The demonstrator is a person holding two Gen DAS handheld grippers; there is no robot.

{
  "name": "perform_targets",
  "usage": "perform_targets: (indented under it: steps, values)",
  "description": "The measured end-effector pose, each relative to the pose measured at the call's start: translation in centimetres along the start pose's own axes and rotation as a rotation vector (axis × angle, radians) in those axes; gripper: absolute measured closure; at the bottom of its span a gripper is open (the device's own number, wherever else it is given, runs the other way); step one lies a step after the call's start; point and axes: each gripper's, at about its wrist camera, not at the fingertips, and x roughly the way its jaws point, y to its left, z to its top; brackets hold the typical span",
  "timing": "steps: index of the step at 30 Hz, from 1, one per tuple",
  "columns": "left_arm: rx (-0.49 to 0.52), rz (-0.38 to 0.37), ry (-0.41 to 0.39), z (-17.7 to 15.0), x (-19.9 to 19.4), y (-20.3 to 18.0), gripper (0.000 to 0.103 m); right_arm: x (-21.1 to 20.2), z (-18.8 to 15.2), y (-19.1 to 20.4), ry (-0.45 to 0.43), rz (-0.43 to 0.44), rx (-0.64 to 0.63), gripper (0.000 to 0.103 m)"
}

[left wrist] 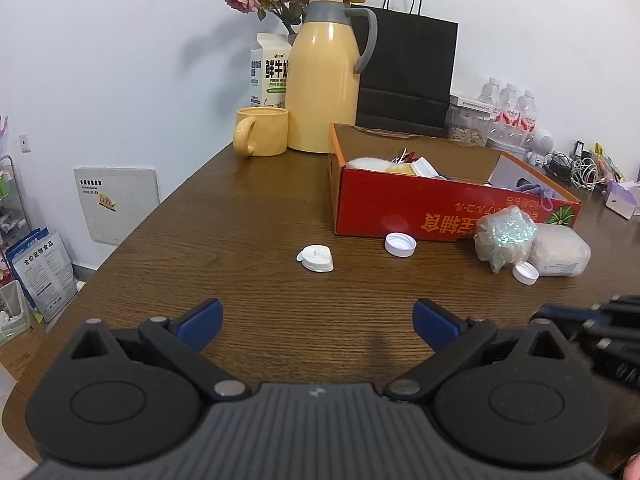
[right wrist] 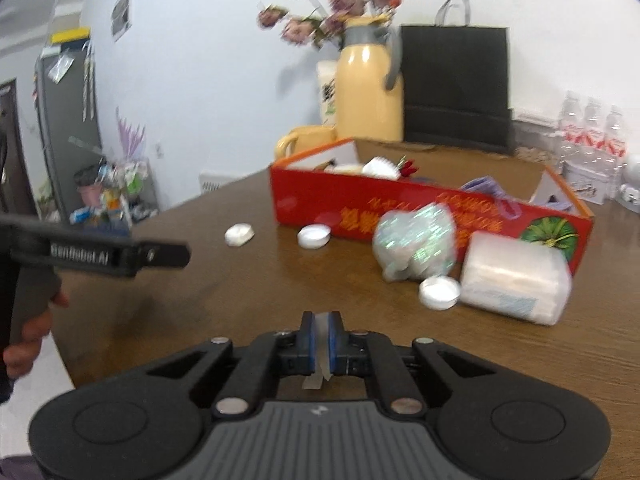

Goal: Organize objects

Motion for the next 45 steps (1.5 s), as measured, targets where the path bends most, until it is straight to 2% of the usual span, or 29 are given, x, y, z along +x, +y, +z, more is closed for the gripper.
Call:
perform_targets:
  steps: [7, 16, 22, 29, 37, 38, 40, 42, 43, 44, 45]
  values:
    - [0.002, 0.016, 0.003, 0.8, 1.4, -0.2, 0.0, -1.3, 0.8, -3.4, -0.099, -0.077, 0.076, 0.098]
    - [-0.008, 0.023, 0.008, 2.4, 3.7, -1.1, 0.0, -1.5, 2.1, -6.7, -0.195, -0.182, 0.079, 0.098]
    - [-0.015, 0.038, 0.026, 3.2, 5.3, -1.2, 0.0, -0.5, 1.6, -7.3, -0.207, -0.217, 0.075, 0.098]
    - [-0.028, 0.065, 0.047, 4.0, 7.2, -1.1, 0.0, -0.6, 1.4, -7.3, -0.222, -0.214, 0.08, 0.098]
    - [0.017, 0.103, 0.109, 4.3, 10.1, -1.7, 0.0, -0.7, 1.3, -7.2, -0.231, -0.218, 0.079, 0.098]
    - [0.019, 0.11, 0.108, 4.3, 10.3, -1.7, 0.002, -0.8, 1.3, -7.3, -0.232, -0.218, 0.079, 0.098]
    - [0.014, 0.106, 0.113, 4.3, 10.5, -1.7, 0.019, -0.8, 1.3, -7.3, -0.231, -0.217, 0.079, 0.098]
    - [0.019, 0.113, 0.1, 4.1, 10.2, -1.7, 0.05, -0.7, 1.3, -7.3, -0.231, -0.218, 0.079, 0.098]
    - [0.02, 0.108, 0.094, 4.0, 9.9, -1.8, 0.06, -0.7, 1.3, -7.3, -0.231, -0.218, 0.08, 0.098]
    - [0.023, 0.106, 0.088, 3.9, 9.7, -1.9, 0.076, -0.7, 1.3, -7.2, -0.231, -0.218, 0.08, 0.098]
    - [0.03, 0.105, 0.081, 3.8, 9.6, -2.1, 0.077, -0.7, 1.3, -7.2, -0.232, -0.219, 0.08, 0.098]
